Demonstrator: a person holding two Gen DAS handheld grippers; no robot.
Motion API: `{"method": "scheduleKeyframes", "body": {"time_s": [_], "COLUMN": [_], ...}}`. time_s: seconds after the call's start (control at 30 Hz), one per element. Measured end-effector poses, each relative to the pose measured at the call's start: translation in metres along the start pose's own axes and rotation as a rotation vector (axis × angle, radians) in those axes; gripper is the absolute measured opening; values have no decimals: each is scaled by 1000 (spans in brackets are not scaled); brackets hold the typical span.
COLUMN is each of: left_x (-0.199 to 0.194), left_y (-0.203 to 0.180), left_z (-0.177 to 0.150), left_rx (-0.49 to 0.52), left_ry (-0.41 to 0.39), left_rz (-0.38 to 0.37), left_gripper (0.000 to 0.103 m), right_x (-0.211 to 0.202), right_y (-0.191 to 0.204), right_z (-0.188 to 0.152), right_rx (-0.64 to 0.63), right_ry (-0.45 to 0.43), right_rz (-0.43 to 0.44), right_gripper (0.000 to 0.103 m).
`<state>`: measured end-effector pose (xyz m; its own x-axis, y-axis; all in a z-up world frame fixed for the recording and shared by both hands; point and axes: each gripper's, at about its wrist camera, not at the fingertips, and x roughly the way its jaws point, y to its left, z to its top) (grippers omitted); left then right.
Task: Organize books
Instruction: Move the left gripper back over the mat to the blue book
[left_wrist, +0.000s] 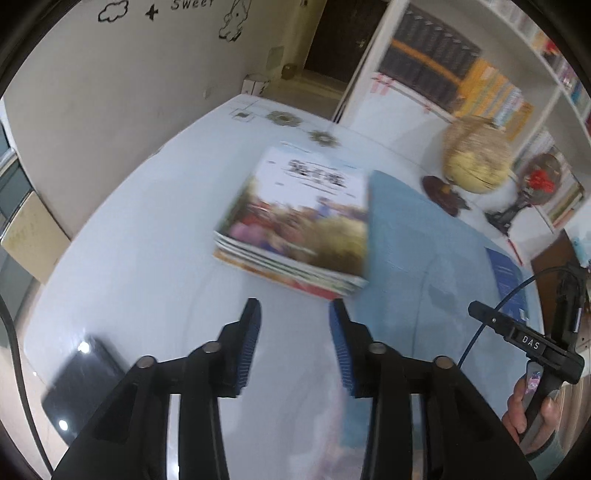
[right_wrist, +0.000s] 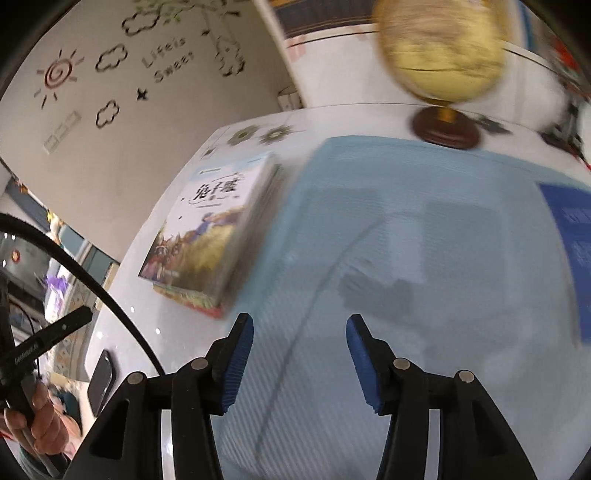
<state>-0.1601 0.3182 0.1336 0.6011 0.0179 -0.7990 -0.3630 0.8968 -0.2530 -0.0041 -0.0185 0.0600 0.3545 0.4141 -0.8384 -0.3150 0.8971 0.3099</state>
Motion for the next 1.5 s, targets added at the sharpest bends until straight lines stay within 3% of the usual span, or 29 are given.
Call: {"method": "scheduleKeyframes", "body": {"time_s": [0.07,0.23,0.37,0.5,0.67,0.77,0.87,1.03,1.27,1.4,1.5], "left_x": [-16,-39,-47,-48,-19,17,56,129,188,207,217], "left_y": [-22,-76,-128,-175,-252,-312,-361,-423,-435,-435,-439], "left_z": [-18,-54,-70,-75,-64,-57,-54,-61,-67,-64,-63], "left_rx": [-3,-3,53,82,144,153,149,164,107,40,13], "left_ry": [-35,-56,-47,-48,-30,14,67,146,212,228,245], "left_rz": [1,-51,-83,-123,-199,-214,-228,-154,-96,-99,-101], "left_gripper": [54,55,55,67,67,67,67,67,67,67,67], "right_x": [-23,-83,-123,-158,-190,-199,-203,-182,-125,-98,-82], "right_y": [-19,-75,-133,-187,-246,-288,-322,-375,-401,-409,-412], "right_z": [-16,-67,-87,-81,-67,-54,-41,-13,25,47,58], "right_rx": [8,7,90,175,205,197,187,157,99,82,87], "right_ry": [-9,-11,-16,-61,-107,-86,-63,10,72,56,56], "right_rz": [-3,-70,-105,-121,-158,-176,-175,-160,-103,-61,-80], "right_gripper": [51,54,54,54,55,56,56,57,57,57,52]}}
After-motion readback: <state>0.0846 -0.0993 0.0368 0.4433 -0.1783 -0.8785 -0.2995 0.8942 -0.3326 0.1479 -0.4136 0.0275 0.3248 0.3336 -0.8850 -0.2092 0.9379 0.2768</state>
